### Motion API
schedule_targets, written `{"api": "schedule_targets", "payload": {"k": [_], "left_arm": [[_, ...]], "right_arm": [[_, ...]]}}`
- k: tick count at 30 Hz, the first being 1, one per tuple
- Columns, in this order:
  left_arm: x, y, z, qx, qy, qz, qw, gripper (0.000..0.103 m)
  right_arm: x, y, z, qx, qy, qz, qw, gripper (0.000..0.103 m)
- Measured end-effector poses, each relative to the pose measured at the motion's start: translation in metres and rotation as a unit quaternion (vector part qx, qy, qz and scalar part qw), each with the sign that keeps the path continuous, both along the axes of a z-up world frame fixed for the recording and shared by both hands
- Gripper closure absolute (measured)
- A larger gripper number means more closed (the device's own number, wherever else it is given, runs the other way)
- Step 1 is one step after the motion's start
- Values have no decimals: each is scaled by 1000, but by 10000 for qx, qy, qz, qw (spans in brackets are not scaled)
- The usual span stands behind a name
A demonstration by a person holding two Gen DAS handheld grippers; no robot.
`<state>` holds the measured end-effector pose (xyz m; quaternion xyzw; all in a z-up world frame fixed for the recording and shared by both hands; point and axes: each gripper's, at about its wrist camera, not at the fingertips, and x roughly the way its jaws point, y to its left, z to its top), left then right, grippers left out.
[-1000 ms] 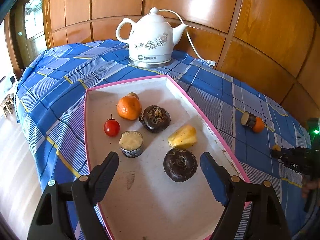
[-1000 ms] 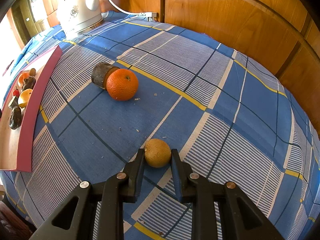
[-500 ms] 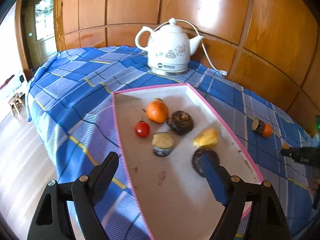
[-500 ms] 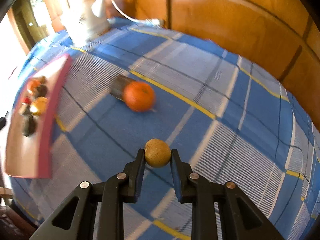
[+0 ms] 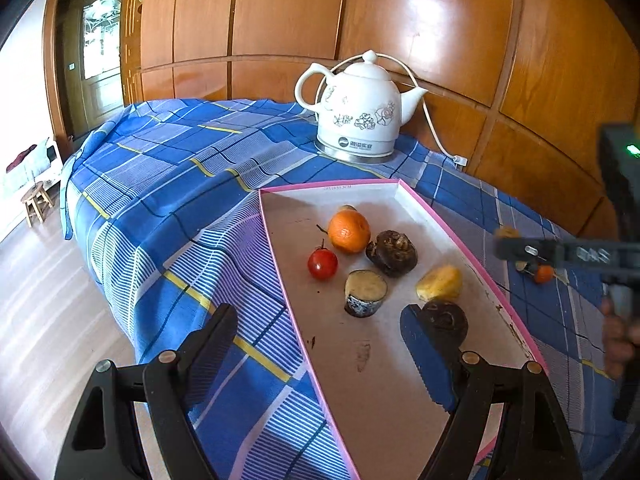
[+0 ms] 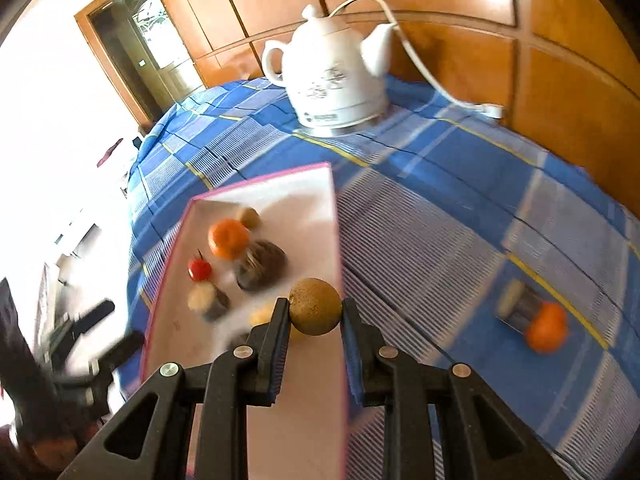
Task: Organize fruits
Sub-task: 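Carry the tan round fruit into the tray and open the right tool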
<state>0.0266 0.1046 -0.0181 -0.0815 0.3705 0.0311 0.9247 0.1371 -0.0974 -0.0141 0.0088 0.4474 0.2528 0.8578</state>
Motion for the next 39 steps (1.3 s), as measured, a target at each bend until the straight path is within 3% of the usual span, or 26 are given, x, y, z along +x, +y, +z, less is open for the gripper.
{"api": "schedule_targets", "payload": {"k": [6, 12, 24, 39], "left_arm": [[2, 7, -1, -195, -42, -10, 9998, 19], [-2, 8, -3, -193, -45, -2, 9998, 19], [-12, 2, 7, -196, -177, -66, 9996, 18], [-29, -11, 31, -234, -510, -343, 9978, 17]], "right_arm": [[24, 38, -10, -135, 87, 2, 9999, 75], [27, 37, -18, -212, 202, -181, 9994, 72], [-18, 15, -7, -105, 97, -645, 9978, 67], [-65, 6, 27, -405, -341, -904, 9945, 66]]}}
